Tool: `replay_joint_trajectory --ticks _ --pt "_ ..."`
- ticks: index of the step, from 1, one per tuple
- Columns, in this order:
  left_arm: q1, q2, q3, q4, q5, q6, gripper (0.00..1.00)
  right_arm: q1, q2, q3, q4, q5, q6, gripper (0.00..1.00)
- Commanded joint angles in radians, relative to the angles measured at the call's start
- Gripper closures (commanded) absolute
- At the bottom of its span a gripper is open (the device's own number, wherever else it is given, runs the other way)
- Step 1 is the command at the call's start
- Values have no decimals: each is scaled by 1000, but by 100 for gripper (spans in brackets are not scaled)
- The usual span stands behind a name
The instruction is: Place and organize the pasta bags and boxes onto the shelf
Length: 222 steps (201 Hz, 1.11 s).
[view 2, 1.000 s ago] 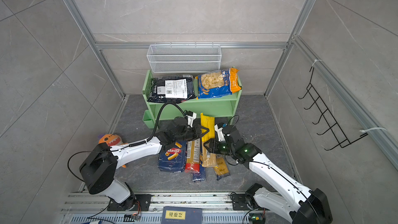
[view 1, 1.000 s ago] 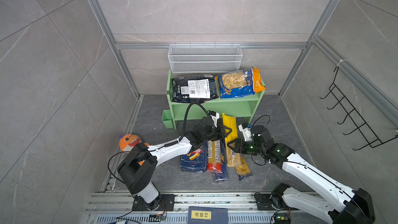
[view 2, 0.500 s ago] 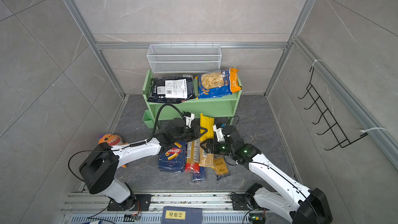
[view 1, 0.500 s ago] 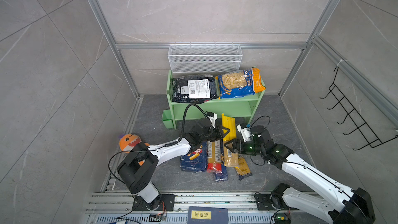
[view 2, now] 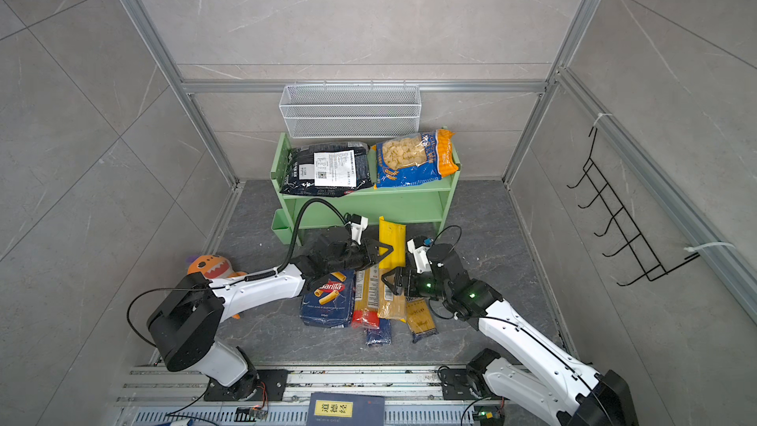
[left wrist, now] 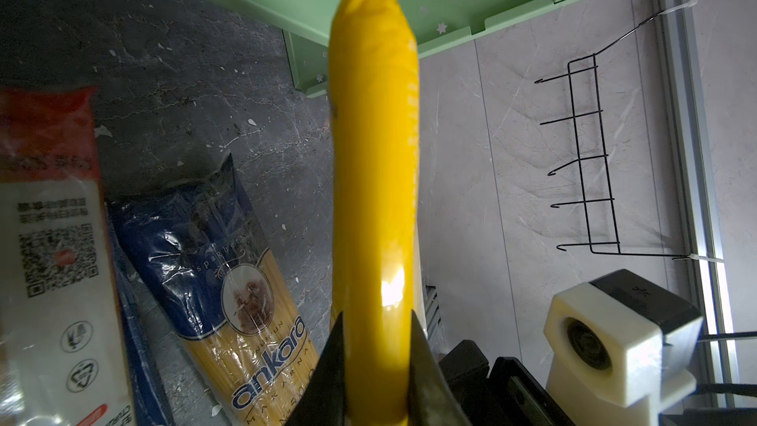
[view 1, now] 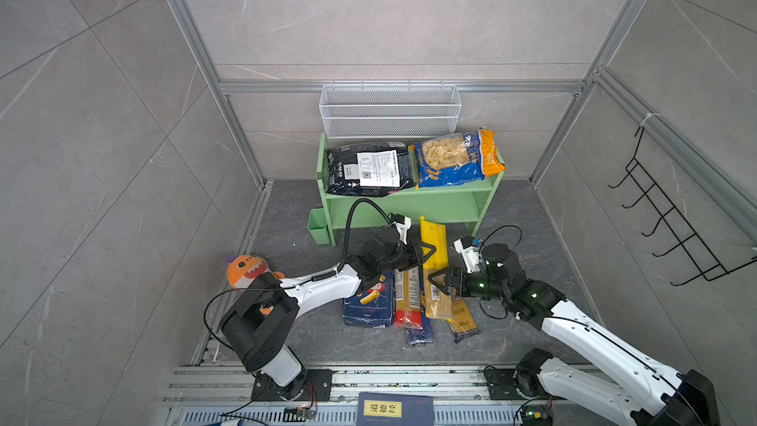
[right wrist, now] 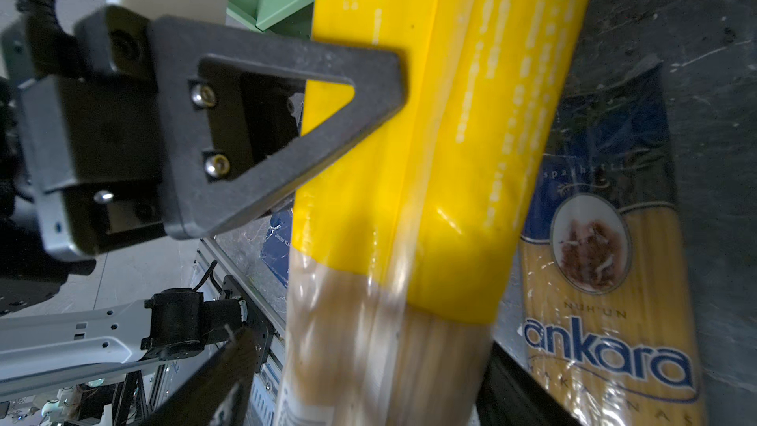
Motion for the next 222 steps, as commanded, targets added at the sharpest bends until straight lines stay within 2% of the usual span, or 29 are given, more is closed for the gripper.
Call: replay_joint_trajectory --ticks 1,62,93,142,222 --pt "17 -71 14 158 22 -32 100 0 -44 -31 46 -13 16 14" --pt "32 -93 -3 179 23 -39 100 -34 -93 -77 45 -44 44 9" --pt "42 -116 -3 182 27 -44 100 -58 -84 -119 94 -106 78 9" --pt "62 -165 -9 195 20 -35 100 -117 -88 -247 325 -277 206 8" --pt "82 -141 16 242 16 -29 100 -123 -12 -299 644 -413 390 10"
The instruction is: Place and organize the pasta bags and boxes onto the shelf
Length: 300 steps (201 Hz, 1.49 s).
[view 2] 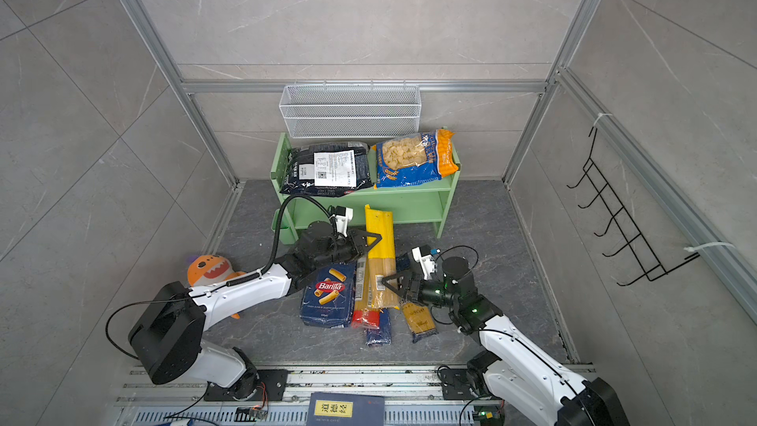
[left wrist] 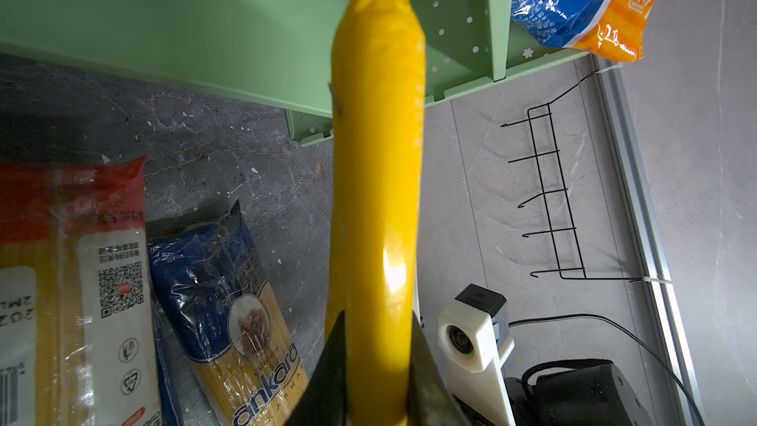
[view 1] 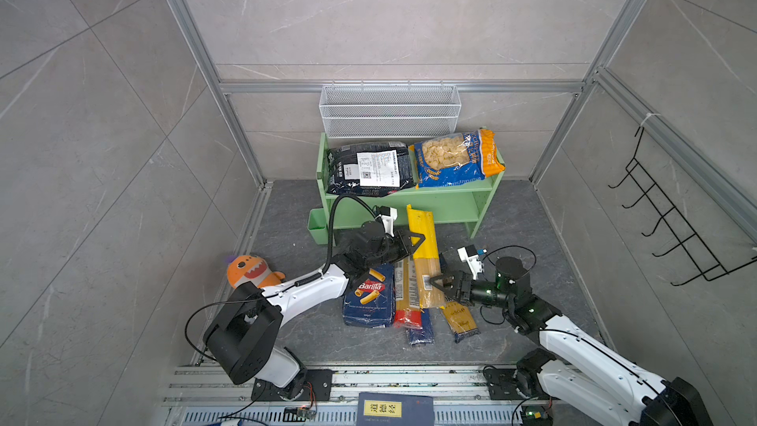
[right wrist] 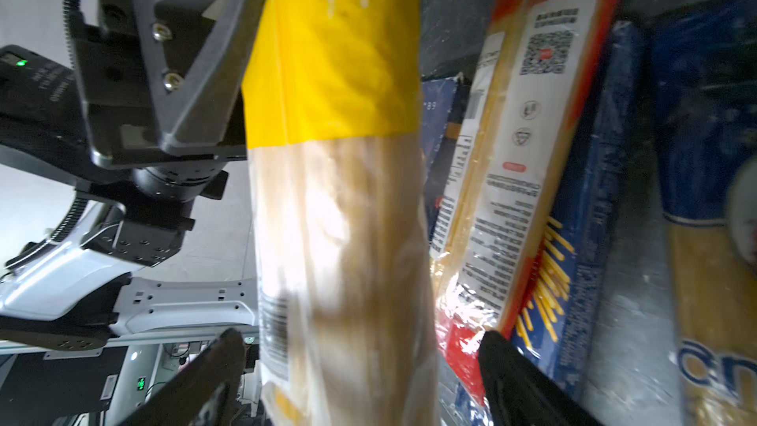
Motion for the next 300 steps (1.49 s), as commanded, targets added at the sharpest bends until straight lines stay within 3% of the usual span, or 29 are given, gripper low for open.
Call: replay_joint_trajectory --ticks 1,39,94,149,197,221,236,275,300 --pt "10 -43 49 210 22 -25 100 -5 21 -23 134 -59 83 10" --pt "31 8 72 282 35 -58 100 -3 36 -24 140 -72 88 15" --pt "38 93 131 334 51 -94 100 -4 33 0 121 -76 82 39" --pt "42 107 127 365 56 -124 100 -5 101 -11 239 -73 114 39" --pt "43 102 115 357 56 -124 100 -6 128 -3 336 -98 145 78" --pt "43 99 106 344 53 -122 100 -6 85 14 262 -94 113 85" --pt "46 95 100 324 51 -115 100 -6 54 27 203 -88 86 100" --pt "52 91 73 317 27 -91 100 -6 -3 78 51 -71 -18 100" --pt "58 98 85 294 27 -70 89 -7 15 111 27 -67 -49 100"
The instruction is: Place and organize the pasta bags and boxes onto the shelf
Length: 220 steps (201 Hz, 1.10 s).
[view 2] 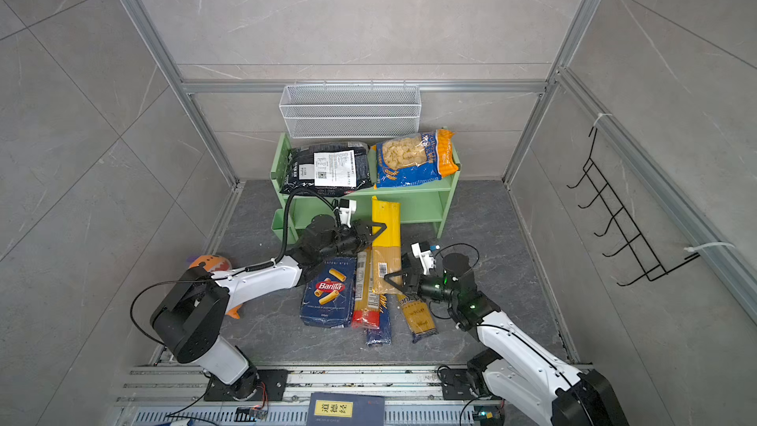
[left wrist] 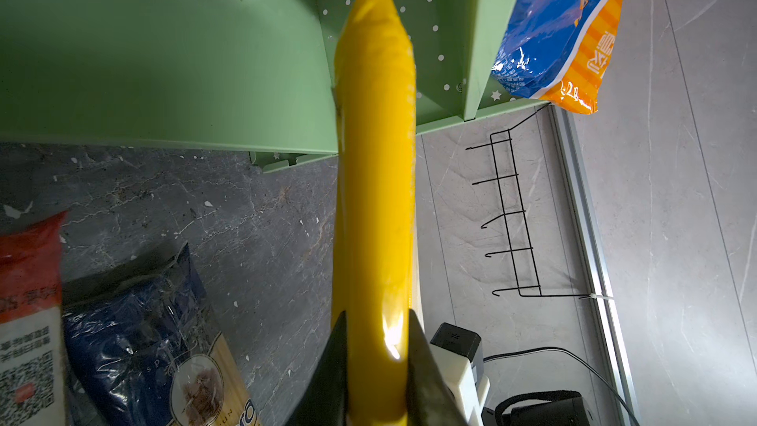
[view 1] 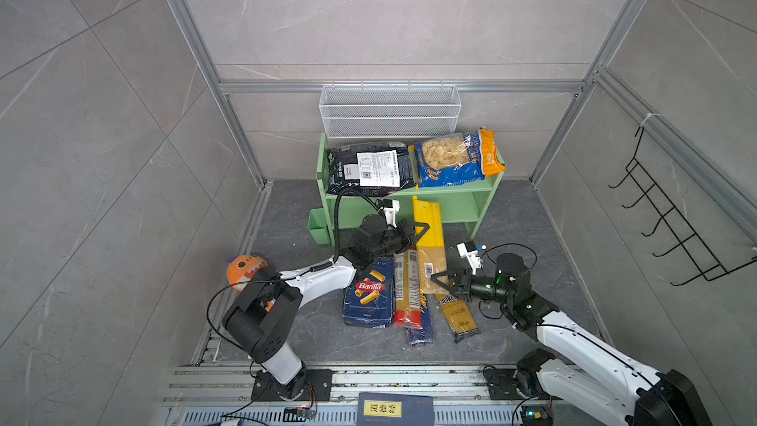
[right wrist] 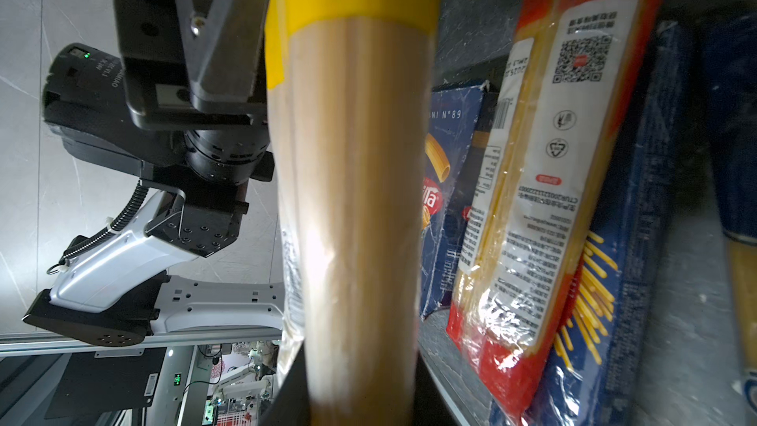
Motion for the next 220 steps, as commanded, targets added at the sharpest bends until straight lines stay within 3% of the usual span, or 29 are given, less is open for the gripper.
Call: replay_joint_trajectory --ticks 1,48,67,81,128,169,220 --pt "18 -36 27 112 -27 18 88 4 -17 77 6 -45 -103 100" --pt "43 -7 44 121 -16 19 49 0 76 119 81 -66 -95 100" --pt "60 17 65 120 3 9 28 -10 98 136 84 -65 -101 100" --pt "69 35 83 124 17 2 21 -21 106 155 74 -63 -115 100" --pt "95 79 156 77 63 3 7 -87 168 247 -10 -74 -171 100" --pt "97 66 146 22 70 32 1 -171 259 303 -25 -119 -195 100" --pt "95 26 36 37 85 7 1 -239 363 399 -65 -133 -246 100"
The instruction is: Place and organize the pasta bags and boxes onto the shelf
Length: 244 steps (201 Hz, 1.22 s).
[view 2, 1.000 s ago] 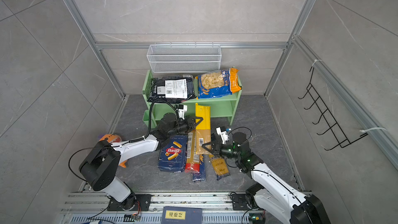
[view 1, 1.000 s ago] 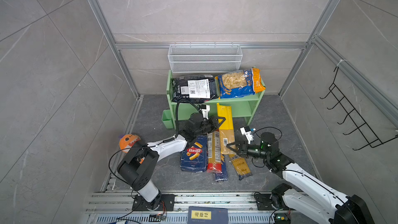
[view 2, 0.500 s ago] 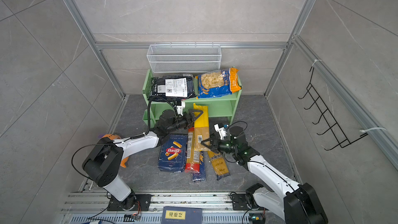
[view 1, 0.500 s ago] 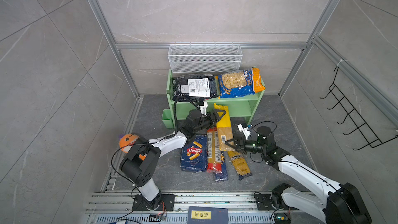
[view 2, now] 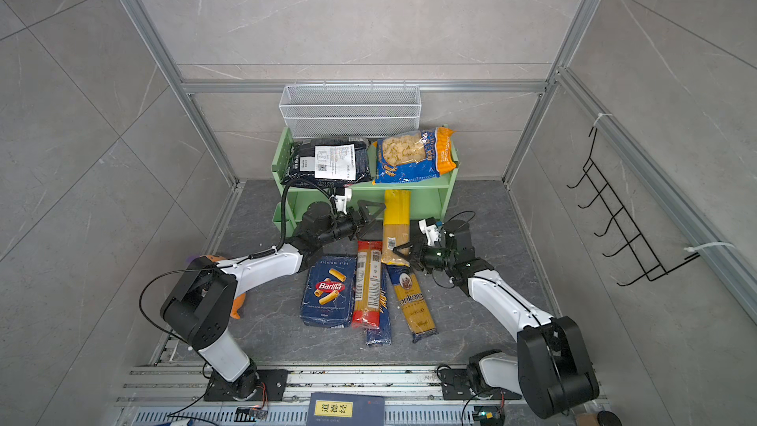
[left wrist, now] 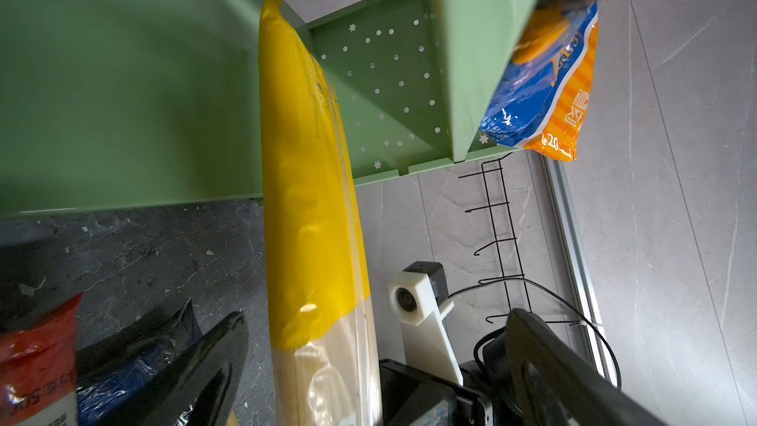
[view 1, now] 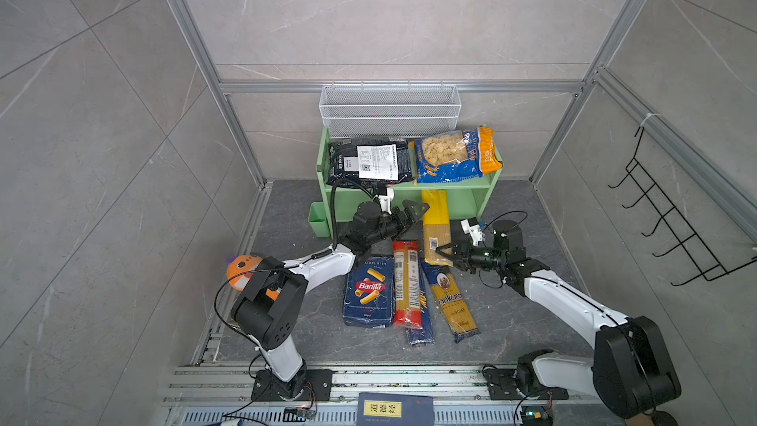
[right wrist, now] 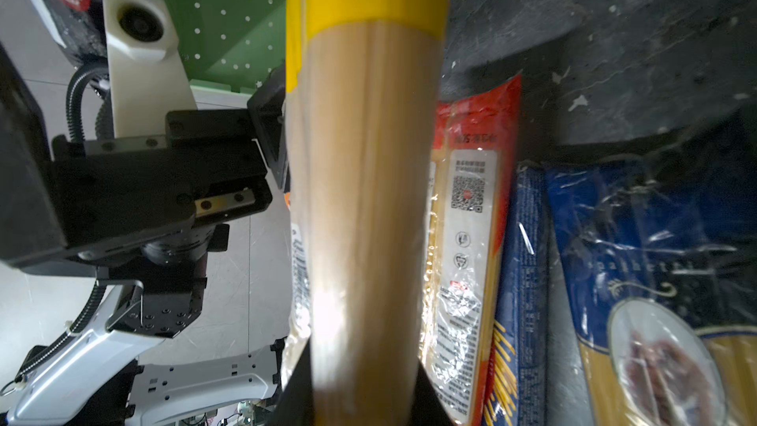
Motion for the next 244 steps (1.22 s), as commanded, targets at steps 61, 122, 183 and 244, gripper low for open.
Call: replay_joint_trajectory --ticks 61,122,183,244 --pt "-70 -220 -164 -171 -45 190 1 -96 105 241 -4 -55 -181 100" --pt "-144 -422 -237 -413 -199 373 2 -118 227 388 -125 -12 -282 100" --pt "-143 -490 -269 -459 -227 399 2 -137 286 465 -237 66 -367 100" --pt "-143 -505 -282 -462 -230 400 3 -163 306 479 -278 95 -382 100"
